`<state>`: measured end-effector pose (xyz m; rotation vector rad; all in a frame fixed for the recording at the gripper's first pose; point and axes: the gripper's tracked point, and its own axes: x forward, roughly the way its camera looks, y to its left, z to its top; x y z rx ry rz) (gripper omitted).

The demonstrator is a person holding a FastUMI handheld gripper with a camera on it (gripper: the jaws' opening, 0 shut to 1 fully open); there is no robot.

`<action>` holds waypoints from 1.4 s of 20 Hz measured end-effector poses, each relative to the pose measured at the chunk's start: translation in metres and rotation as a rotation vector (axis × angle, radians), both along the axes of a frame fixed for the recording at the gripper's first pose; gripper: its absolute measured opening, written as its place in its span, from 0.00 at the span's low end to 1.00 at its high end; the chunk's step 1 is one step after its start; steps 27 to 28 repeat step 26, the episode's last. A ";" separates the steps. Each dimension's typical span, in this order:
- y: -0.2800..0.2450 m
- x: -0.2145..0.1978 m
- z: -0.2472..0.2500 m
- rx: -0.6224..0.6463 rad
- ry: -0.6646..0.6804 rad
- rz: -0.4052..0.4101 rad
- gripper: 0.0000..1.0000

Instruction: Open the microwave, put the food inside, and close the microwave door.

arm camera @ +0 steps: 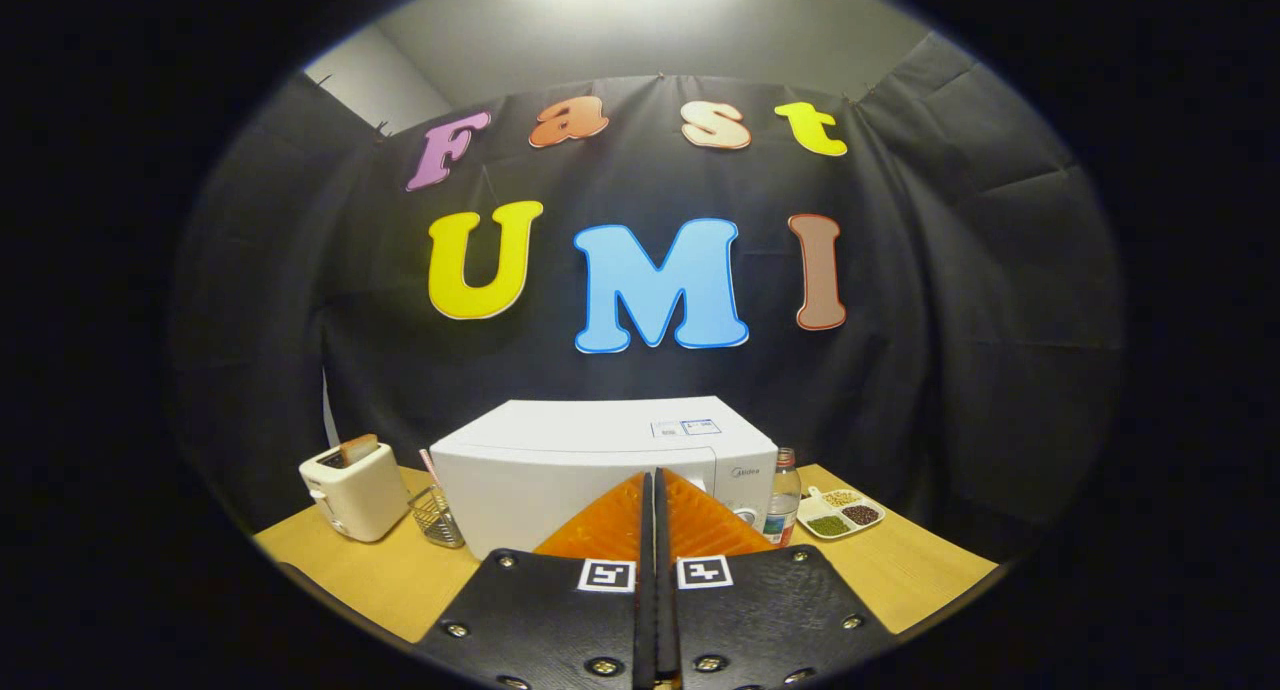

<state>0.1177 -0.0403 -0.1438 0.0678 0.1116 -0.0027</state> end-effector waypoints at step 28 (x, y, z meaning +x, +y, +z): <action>0.005 -0.068 0.107 -0.046 -0.112 -0.010 0.98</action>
